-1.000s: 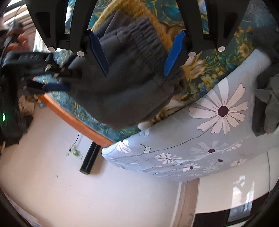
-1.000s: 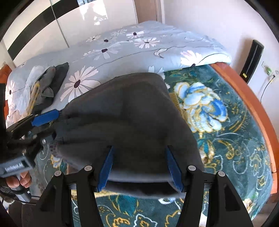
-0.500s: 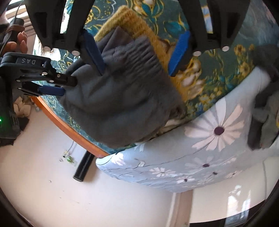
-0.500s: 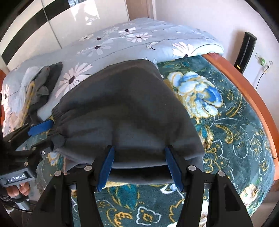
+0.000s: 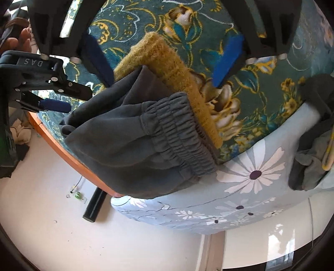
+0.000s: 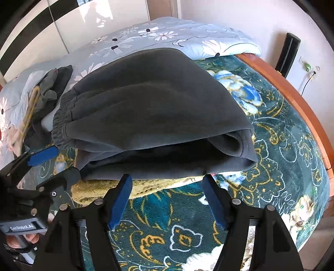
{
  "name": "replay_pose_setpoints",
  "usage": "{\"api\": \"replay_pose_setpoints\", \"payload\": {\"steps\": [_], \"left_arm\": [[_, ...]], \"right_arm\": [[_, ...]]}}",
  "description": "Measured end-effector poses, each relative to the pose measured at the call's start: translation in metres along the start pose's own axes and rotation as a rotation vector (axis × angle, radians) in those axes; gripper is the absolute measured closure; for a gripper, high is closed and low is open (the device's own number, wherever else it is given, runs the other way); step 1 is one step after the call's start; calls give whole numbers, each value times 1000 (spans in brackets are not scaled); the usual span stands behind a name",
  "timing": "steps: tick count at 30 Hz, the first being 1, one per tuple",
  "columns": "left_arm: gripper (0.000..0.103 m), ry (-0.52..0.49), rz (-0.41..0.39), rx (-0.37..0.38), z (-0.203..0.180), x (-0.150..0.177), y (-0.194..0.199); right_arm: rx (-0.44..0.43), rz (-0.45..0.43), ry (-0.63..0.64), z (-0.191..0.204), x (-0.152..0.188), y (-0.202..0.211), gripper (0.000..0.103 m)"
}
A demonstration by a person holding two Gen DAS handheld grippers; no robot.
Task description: Fold clothes
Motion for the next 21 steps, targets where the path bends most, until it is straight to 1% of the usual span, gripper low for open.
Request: {"api": "replay_pose_setpoints", "payload": {"steps": [2,4,10,14,15,16,21], "left_arm": [[2,-2,-8,-11,0,0,4],[0,-9,-23,-22,0,-1,8],[0,-73,-34,-75,-2,-2,16],[0,-67,-13,-84,0,2,15],[0,-57,-5,-86,1,3,15],[0,-47,2,-87,3,4,14],[0,-24,21,-85,5,8,13]], "right_arm": [[8,-2,3,1,2,0,31],[12,-5,9,3,4,1,26],[15,-17,30,12,8,3,25],[11,-26,36,13,10,4,22],[12,-27,34,12,10,4,15],[14,-30,30,12,10,4,13],[10,-39,19,11,12,5,13]]}}
Point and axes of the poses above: each gripper's, at about its wrist camera, not at the fingertips, and y roughly against the way its jaws point, z to its left, x to its underside, the point moved 5 cm from there along -y, roughly the way its jaws point, and after that the axes turned 13 degrees about -z, right-handed, at the moved point
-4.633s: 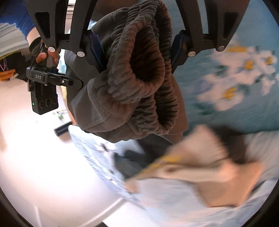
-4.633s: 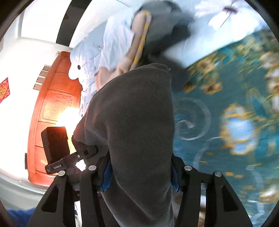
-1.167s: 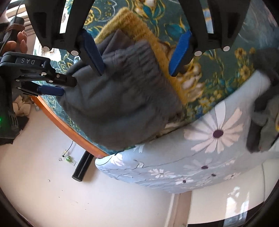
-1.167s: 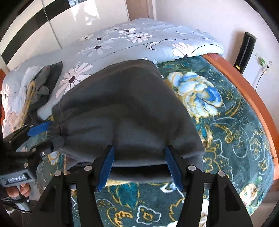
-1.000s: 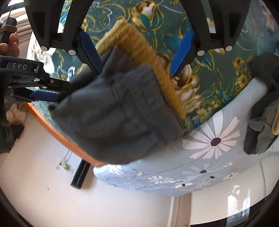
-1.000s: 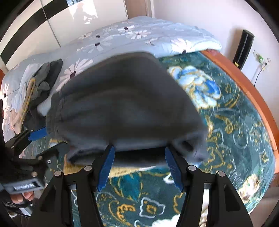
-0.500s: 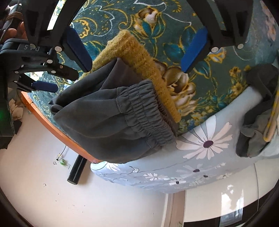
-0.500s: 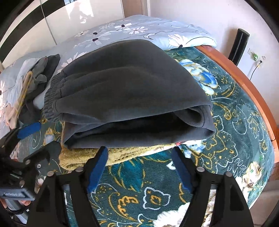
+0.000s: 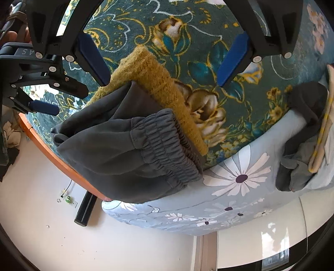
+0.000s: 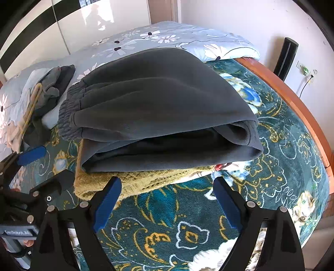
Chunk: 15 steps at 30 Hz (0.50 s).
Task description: Fold clothes
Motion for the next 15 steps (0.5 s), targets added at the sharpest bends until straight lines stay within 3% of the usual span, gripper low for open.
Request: {"api": "replay_pose_setpoints", "payload": {"steps": [6,7,15], "left_arm": [[0,37,8,10,0,2,-1],[0,37,1,3,-1,2,-1],[0,25,-17,-67,0,5,-5]], "right_arm": [[-2,-10,-2,1,0,1,11],[2,-11,-3,0,0,1,5],[22,-9,-12,-7,1,-2,4]]}}
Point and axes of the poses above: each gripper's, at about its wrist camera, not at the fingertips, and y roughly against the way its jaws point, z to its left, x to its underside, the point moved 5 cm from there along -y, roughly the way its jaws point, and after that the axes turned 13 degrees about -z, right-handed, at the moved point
